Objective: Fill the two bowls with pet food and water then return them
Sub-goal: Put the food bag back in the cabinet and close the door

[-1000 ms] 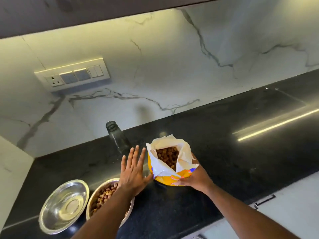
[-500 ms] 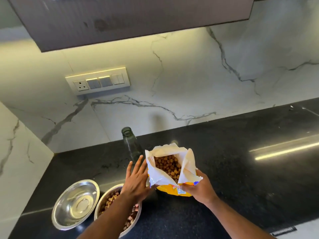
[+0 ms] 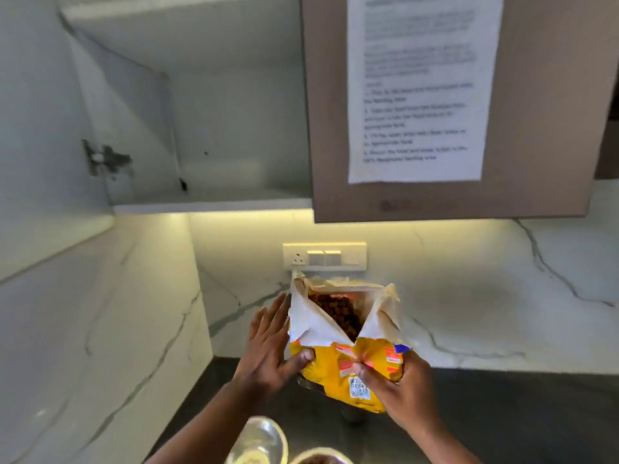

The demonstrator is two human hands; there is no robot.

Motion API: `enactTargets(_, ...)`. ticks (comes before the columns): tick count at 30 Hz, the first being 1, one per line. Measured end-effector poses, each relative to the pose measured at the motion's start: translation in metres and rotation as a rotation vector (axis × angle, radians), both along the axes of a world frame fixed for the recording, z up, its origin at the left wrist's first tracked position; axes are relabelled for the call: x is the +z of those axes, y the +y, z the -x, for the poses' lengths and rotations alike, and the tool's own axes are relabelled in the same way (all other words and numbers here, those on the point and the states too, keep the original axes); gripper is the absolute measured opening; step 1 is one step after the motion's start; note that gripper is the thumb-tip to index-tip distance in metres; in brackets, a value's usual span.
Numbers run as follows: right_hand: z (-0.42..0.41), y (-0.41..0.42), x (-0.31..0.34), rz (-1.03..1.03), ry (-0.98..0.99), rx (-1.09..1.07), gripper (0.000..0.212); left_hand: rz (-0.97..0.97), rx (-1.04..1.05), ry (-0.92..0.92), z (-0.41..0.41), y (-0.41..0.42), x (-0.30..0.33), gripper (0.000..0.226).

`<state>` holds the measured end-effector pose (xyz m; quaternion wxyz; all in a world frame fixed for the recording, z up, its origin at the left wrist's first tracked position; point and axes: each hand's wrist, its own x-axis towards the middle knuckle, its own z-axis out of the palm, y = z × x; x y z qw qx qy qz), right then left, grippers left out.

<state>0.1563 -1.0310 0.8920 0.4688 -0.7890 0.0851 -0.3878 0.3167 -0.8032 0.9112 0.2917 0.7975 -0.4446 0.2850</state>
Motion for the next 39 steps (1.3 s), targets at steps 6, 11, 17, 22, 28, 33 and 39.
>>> enactTargets(6,-0.029,0.077,0.123,0.117,-0.291,-0.027,0.045,0.343,-0.303,0.353,-0.017,0.056,0.123,0.064)
enactTargets(11,-0.048,0.122,0.213,0.17,-0.427,-0.139,0.048,0.655,-0.387,0.323,-0.017,0.078,0.212,0.077)
enactTargets(17,-0.083,0.156,0.292,0.214,-0.515,-0.275,0.044,0.78,-0.424,0.425,-0.039,0.08,0.288,0.058)
enactTargets(22,-0.129,0.164,0.32,0.203,-0.441,-0.407,0.041,0.767,-0.078,0.373,-0.08,0.057,0.322,0.058)
enactTargets(28,-0.192,0.149,0.316,0.268,-0.193,-0.412,0.042,0.668,0.074,0.575,-0.152,0.032,0.329,0.03)
enactTargets(33,-0.224,0.138,0.321,0.505,-0.031,-0.316,0.049,0.437,0.167,0.544,-0.193,0.013,0.327,0.03)
enactTargets(39,-0.252,0.138,0.335,0.612,0.105,-0.373,0.05,0.461,0.137,0.666,-0.226,0.001,0.333,0.02)
